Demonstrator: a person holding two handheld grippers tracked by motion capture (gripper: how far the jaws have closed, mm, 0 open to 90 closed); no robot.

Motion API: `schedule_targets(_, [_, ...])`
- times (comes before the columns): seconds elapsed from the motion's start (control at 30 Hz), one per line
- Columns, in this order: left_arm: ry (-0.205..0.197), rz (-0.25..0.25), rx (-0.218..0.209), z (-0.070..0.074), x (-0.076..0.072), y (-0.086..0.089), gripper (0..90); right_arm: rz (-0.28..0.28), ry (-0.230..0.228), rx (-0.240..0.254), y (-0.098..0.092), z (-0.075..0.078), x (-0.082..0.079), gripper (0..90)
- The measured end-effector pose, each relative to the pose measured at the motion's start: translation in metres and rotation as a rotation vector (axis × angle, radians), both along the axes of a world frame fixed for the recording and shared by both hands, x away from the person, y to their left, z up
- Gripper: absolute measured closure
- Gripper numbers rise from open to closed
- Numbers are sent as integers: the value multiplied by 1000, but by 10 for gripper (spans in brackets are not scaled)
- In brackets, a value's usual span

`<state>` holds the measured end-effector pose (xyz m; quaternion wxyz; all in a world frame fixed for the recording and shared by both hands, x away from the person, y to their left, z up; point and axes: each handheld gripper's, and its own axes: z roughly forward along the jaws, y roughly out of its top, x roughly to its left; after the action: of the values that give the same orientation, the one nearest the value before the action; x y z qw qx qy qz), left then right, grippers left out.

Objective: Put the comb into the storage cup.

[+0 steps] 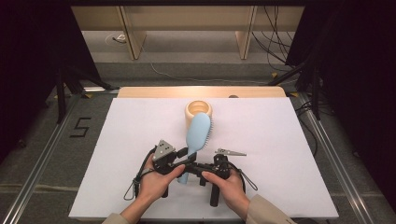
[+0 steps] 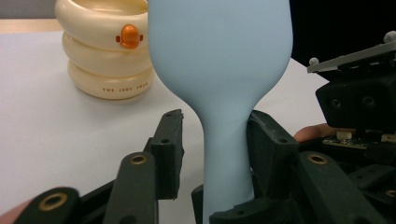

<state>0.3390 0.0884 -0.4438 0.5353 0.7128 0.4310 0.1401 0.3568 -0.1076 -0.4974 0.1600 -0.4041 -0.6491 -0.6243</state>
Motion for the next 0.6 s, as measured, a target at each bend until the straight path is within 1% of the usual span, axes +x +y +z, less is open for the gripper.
schedule_targets(0.13, [-10, 3, -3, 3, -1, 2, 524, -8, 6, 2, -2, -1, 1, 687])
schedule_targets(0.23, [-9, -2, -6, 5, -2, 4, 499, -14, 11, 1, -2, -1, 2, 687])
schedule_targets(0.37, [-30, -9, -3, 10, -4, 5, 475, -18, 15, -1, -3, -2, 2, 687])
schedule_targets(0.43, [-41, -11, 10, 13, -5, 6, 441, -20, 17, -2, -3, -2, 2, 687])
schedule_targets(0.5, [-51, -14, 20, 15, -6, 6, 425, -22, 19, -2, -4, -2, 2, 687])
schedule_targets(0.6, [-60, -14, 26, 19, -8, 7, 393, -23, 20, 0, -4, -2, 3, 687])
